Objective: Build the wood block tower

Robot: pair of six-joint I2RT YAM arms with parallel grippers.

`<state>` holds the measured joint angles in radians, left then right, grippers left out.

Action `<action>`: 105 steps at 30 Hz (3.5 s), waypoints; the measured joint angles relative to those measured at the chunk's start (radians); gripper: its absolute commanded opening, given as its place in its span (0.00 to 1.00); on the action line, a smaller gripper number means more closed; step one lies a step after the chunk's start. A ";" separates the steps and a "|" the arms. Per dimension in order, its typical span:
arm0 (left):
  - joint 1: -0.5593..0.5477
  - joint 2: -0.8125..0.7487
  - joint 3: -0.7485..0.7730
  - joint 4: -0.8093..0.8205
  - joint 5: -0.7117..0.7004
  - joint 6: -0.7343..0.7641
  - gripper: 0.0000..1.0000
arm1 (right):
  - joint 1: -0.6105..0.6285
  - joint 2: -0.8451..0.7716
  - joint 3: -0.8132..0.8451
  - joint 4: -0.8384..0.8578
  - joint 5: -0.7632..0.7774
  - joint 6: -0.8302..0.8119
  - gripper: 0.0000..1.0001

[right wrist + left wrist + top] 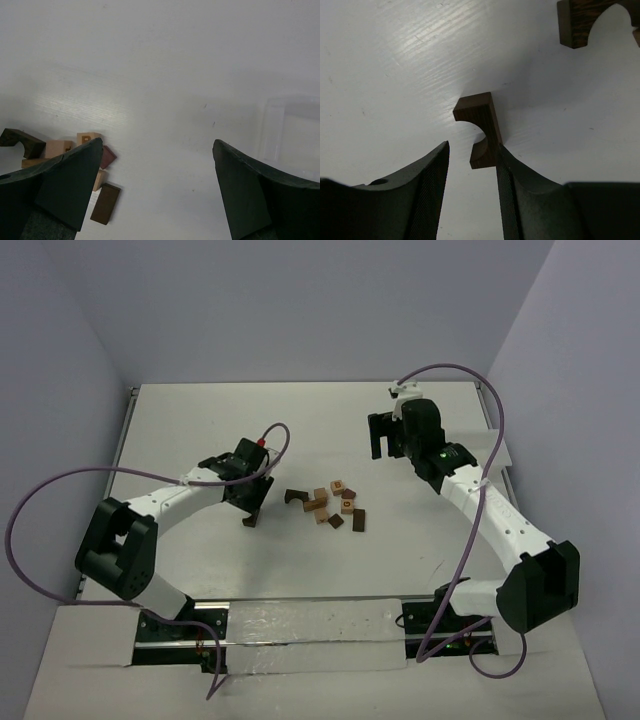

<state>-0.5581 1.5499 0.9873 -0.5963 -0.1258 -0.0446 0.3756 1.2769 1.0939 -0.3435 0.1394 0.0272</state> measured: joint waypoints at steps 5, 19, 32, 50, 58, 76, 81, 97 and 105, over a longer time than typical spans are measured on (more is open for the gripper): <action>-0.018 0.036 0.002 -0.004 0.000 -0.005 0.48 | 0.000 0.023 0.000 0.000 0.000 0.000 0.98; 0.006 0.083 0.028 -0.016 0.095 -0.031 0.00 | 0.014 0.026 0.000 0.020 -0.022 -0.034 0.98; 0.487 0.037 0.020 0.241 0.921 -0.162 0.02 | 0.125 0.048 0.021 0.075 -0.158 -0.172 0.99; 0.488 0.374 -0.012 0.687 1.220 -0.400 0.11 | 0.190 0.143 0.064 0.080 -0.160 -0.227 0.99; 0.488 0.435 0.011 0.650 1.150 -0.381 0.15 | 0.190 0.171 0.092 0.077 -0.159 -0.219 0.99; 0.513 0.459 0.054 0.519 1.065 -0.338 0.48 | 0.193 0.172 0.100 0.070 -0.153 -0.227 1.00; 0.527 0.439 0.054 0.480 1.037 -0.311 0.63 | 0.230 0.172 0.100 0.067 -0.116 -0.276 0.94; 0.587 0.038 0.111 0.141 0.983 0.041 0.68 | 0.443 0.589 0.335 -0.109 -0.144 -0.534 0.58; 0.626 -0.220 0.019 0.067 1.000 0.141 0.92 | 0.442 0.756 0.484 -0.201 -0.257 -0.533 0.58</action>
<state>0.0678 1.3303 1.0068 -0.5294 0.8743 0.0960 0.8173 2.0329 1.5775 -0.5450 -0.1180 -0.5060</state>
